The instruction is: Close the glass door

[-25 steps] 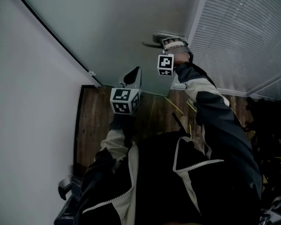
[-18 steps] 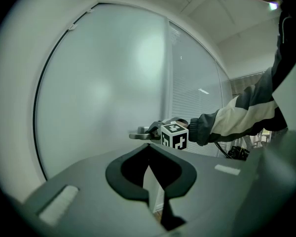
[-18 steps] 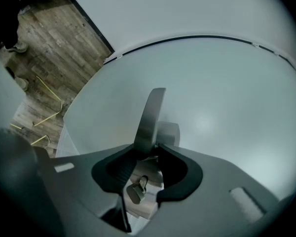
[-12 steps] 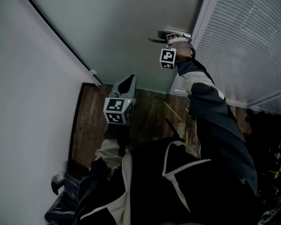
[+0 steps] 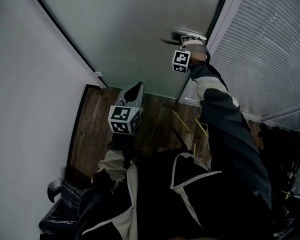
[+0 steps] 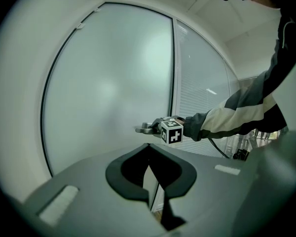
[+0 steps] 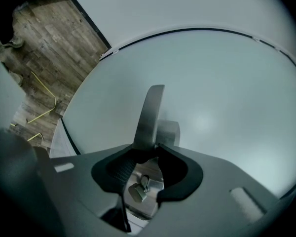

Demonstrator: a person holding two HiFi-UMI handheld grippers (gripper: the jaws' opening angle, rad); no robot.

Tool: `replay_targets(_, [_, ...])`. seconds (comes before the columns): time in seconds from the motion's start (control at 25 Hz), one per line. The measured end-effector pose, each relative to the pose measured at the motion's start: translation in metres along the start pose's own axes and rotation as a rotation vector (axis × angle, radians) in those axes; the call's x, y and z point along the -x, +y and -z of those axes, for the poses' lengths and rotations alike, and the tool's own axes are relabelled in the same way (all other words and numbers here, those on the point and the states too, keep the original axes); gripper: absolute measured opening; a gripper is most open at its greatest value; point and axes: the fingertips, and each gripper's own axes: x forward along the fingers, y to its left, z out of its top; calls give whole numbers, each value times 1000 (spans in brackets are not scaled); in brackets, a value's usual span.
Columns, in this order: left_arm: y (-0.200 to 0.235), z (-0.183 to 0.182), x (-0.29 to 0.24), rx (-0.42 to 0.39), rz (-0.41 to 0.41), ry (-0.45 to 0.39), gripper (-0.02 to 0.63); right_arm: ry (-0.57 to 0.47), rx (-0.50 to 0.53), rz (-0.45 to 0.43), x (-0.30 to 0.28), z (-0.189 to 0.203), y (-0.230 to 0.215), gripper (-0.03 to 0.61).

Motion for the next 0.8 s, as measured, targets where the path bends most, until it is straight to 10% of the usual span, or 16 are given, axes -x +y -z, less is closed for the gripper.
replay_targets(0.56, [11,4,8,9,-5,6,0,13,-40,-29,-6,-7,1,146])
replay_targets(0.8, [15,3,12,13,-8,6,0,-48,-266,-70,14,-11,-1,202])
